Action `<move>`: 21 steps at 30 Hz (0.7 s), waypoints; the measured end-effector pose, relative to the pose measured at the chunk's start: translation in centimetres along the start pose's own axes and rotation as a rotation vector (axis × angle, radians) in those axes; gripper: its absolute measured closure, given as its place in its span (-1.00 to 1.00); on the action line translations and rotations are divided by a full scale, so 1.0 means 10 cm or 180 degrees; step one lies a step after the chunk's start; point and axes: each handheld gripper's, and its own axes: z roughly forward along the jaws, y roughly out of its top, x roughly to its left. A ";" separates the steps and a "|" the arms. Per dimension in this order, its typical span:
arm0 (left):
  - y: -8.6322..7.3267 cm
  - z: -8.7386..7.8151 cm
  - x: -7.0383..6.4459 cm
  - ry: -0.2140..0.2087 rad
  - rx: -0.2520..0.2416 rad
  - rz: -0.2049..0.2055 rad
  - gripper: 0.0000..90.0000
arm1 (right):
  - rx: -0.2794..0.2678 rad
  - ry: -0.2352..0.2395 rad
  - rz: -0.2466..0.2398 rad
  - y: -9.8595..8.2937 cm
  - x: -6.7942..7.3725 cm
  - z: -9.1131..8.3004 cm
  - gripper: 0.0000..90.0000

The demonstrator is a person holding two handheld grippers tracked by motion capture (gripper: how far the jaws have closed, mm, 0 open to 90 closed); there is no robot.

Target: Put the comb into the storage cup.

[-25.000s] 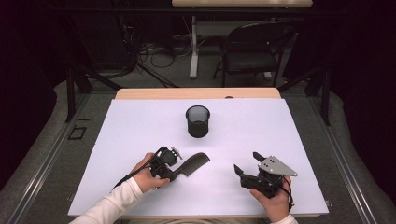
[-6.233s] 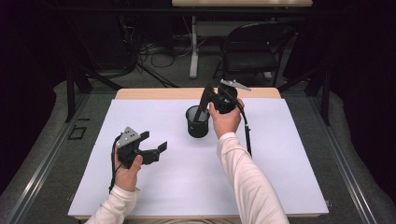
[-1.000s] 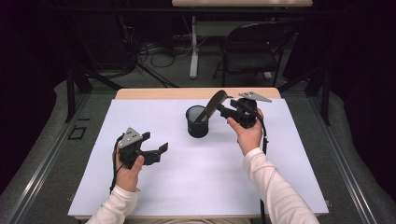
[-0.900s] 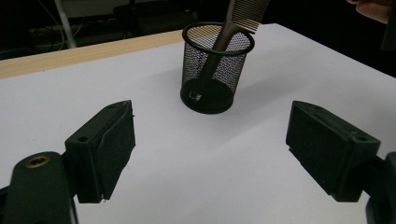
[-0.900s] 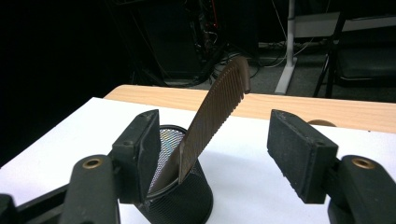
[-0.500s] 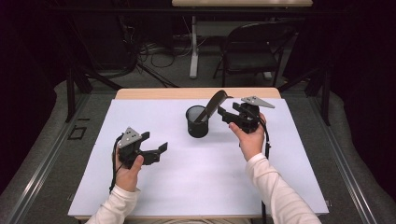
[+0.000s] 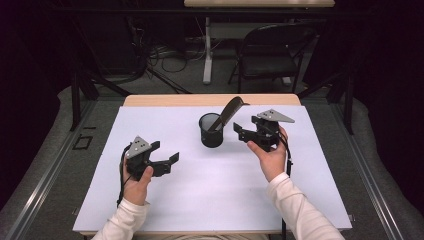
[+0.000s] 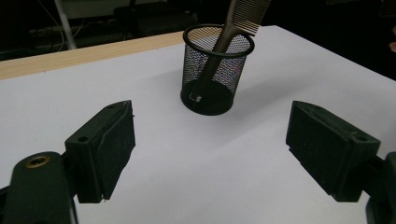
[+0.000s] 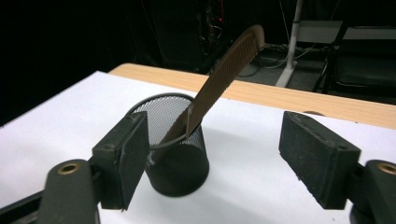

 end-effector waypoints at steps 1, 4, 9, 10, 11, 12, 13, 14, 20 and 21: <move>0.00 0.00 0.00 -0.0002 0.0001 0.0000 -0.65 | 0.0030 -0.0005 -0.0029 -0.01 0.02 -0.02 -0.48; 0.00 0.00 0.00 -0.0009 0.0002 -0.0002 -0.65 | 0.0085 0.0003 -0.0074 -0.03 0.07 -0.05 -0.58; 0.00 0.00 0.00 -0.0023 -0.0015 -0.0023 -0.64 | 0.0105 0.0074 -0.0166 -0.06 0.15 -0.11 -0.67; 0.00 0.00 0.00 -0.0023 -0.0017 -0.0025 -0.65 | 0.0111 0.0078 -0.0193 -0.07 0.17 -0.13 -0.67; 0.00 -0.01 0.00 -0.0025 -0.0016 -0.0028 -0.64 | 0.0088 0.0083 -0.0201 -0.08 0.18 -0.13 -0.68; 0.00 -0.01 0.01 -0.0028 -0.0016 -0.0026 -0.65 | 0.0087 0.0105 -0.0225 -0.09 0.20 -0.15 -0.69; 0.00 -0.01 0.01 -0.0025 -0.0020 -0.0027 -0.65 | 0.0095 0.0123 -0.0220 -0.10 0.21 -0.16 -0.69; 0.00 -0.01 0.01 -0.0025 -0.0027 -0.0030 -0.65 | 0.0084 0.0144 -0.0231 -0.11 0.22 -0.17 -0.71; 0.00 -0.02 0.01 -0.0046 -0.0036 -0.0041 -0.65 | 0.0113 0.0163 -0.0297 -0.21 0.31 -0.22 -0.83; 0.00 -0.02 0.01 -0.0049 -0.0039 -0.0042 -0.65 | 0.0112 0.0151 -0.0305 -0.22 0.32 -0.22 -0.83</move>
